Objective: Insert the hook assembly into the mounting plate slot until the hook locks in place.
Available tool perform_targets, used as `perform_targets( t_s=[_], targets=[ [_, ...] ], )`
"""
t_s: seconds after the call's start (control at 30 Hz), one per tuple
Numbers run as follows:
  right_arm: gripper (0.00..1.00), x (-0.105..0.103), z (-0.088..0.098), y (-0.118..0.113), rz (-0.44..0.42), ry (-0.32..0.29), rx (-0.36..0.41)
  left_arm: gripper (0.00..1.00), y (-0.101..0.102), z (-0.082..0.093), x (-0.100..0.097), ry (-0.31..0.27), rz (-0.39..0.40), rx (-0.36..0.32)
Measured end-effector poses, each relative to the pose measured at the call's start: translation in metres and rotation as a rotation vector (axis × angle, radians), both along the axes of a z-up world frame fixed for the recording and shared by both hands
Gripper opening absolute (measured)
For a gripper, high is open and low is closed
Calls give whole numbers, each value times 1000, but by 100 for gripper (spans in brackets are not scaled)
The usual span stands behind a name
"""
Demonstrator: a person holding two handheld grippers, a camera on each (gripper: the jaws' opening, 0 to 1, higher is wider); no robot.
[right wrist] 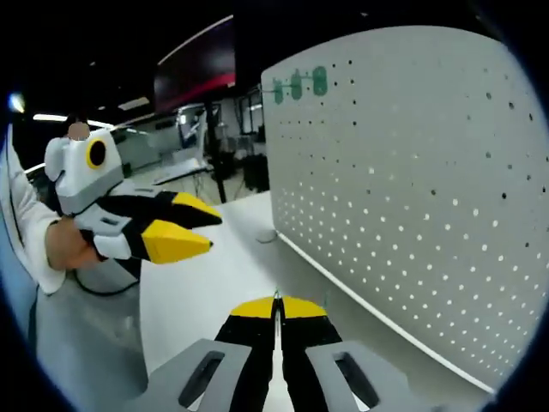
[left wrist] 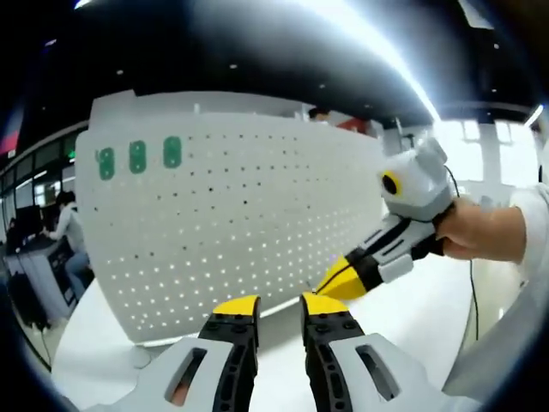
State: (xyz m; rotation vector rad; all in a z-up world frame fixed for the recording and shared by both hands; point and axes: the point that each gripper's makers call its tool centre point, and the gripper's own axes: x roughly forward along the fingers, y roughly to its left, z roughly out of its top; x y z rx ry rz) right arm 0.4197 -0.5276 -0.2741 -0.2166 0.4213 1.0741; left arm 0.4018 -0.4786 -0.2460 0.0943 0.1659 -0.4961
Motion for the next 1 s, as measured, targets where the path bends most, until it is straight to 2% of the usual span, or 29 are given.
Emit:
perform_targets(
  t_s=[0.13,0.33,0.43,0.47,0.63,0.8,1.0],
  targets=[
    [0,-8,16,4,36,-33,19,19,-9,-2,-3,19,-62,-18],
    [0,-19,37,6,88,-64,52,19,-4,5,-5,13,-90,-50],
    [0,-26,49,6,120,-68,92,18,-3,11,-7,22,-106,-109],
    [0,-27,53,5,124,-69,103,18,-3,11,-9,26,-119,-110],
    [0,-38,69,7,174,-68,159,18,-12,27,-21,-24,-213,-58],
    [0,-55,81,12,257,-73,202,17,-25,36,-41,-56,-362,6],
    [0,-78,84,14,366,-85,200,17,-25,49,-56,-76,-424,-20]
  ],
)
